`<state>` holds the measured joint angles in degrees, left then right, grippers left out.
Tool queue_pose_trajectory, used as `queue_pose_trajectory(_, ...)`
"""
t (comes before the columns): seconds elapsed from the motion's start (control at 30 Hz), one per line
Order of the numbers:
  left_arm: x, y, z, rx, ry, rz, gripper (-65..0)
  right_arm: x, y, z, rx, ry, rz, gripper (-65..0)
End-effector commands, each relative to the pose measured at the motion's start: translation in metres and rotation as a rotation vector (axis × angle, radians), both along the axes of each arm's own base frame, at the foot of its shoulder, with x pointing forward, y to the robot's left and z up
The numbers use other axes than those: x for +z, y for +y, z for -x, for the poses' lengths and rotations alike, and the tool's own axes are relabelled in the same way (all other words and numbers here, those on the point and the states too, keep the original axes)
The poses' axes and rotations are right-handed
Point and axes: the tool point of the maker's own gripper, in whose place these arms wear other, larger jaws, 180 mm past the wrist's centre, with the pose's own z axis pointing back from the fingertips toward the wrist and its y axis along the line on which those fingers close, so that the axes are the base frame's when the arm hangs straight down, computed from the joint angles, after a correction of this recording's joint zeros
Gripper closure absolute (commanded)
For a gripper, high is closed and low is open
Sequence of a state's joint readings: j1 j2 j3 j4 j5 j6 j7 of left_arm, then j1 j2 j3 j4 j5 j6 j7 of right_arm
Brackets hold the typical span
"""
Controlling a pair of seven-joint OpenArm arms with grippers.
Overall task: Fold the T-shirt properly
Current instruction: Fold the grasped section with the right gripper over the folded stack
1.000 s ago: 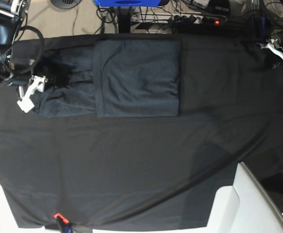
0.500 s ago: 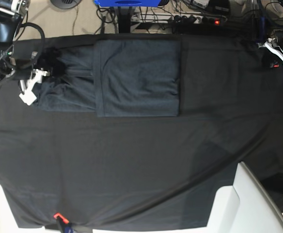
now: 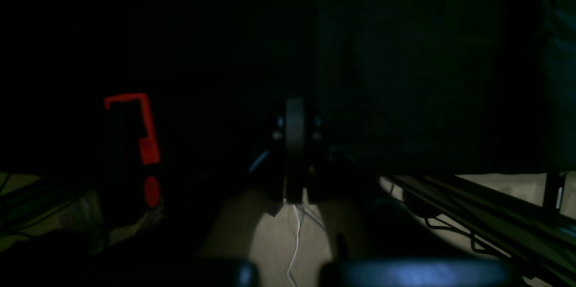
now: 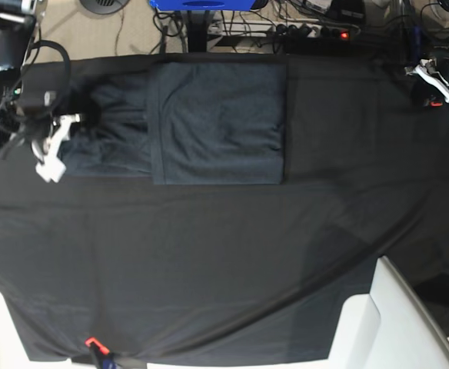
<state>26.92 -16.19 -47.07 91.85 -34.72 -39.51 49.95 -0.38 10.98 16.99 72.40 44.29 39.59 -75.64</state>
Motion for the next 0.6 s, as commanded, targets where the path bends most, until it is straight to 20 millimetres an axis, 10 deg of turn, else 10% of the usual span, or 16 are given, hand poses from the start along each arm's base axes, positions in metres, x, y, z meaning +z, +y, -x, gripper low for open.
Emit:
queue_pose_trajectory(0.0,0.010,0.004,-0.005,-0.016,-0.032,-0.016,0.0,0.014,0.009,-0.013,0.022,-0.069,-0.013,-0.6)
queue_pose_trajectory(0.57,0.010,0.004,-0.005,-0.016,-0.032,-0.016,0.0,0.048,0.164,-0.008,-0.051,0.121,-0.176,-0.6)
